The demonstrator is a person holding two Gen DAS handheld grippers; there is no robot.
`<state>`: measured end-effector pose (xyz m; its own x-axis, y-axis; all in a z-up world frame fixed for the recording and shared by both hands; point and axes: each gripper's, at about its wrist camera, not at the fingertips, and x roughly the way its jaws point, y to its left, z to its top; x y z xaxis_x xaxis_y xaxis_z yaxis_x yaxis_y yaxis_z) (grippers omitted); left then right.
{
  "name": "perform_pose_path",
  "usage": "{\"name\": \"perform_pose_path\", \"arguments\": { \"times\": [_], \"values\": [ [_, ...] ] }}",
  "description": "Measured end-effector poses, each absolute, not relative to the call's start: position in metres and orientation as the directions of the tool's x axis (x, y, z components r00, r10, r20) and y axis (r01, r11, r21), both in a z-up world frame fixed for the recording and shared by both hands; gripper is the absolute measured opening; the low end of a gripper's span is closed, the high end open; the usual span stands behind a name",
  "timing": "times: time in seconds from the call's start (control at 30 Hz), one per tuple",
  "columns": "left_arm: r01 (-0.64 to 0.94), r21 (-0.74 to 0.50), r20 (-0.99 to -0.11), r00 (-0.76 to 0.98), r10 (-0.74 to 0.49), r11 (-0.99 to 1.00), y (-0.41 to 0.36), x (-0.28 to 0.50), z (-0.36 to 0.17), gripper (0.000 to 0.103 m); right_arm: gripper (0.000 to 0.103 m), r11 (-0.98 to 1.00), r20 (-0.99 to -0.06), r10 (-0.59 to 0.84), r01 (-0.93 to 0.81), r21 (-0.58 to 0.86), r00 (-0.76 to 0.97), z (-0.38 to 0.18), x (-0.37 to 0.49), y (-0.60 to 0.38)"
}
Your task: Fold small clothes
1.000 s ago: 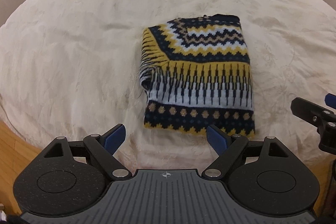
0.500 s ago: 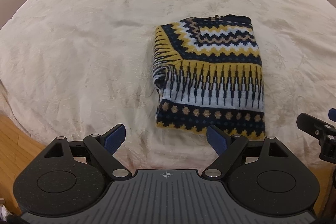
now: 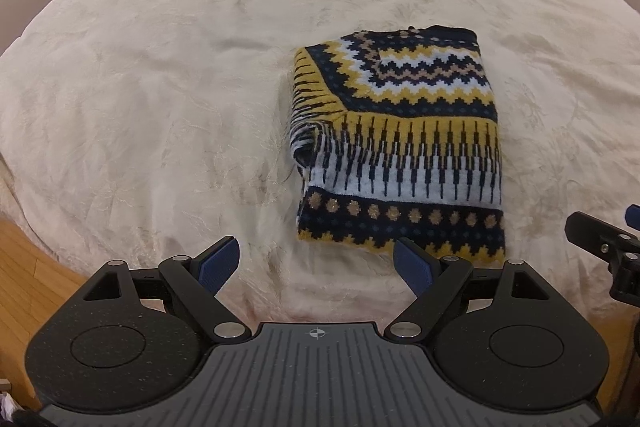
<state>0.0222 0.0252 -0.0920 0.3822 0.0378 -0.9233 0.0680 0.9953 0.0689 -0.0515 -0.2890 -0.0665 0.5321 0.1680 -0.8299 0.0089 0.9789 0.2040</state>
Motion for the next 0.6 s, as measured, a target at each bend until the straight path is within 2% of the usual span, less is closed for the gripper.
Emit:
{"name": "perform_pose_path", "arguments": {
  "times": [0.6],
  "values": [
    [0.069,0.064,-0.924,0.381,0.033,0.996,0.0260,0.0220,-0.0917,0.084,0.101,0.979,-0.828,0.168,0.011,0.205,0.536,-0.0651,-0.0517,-0.2893]
  ]
}}
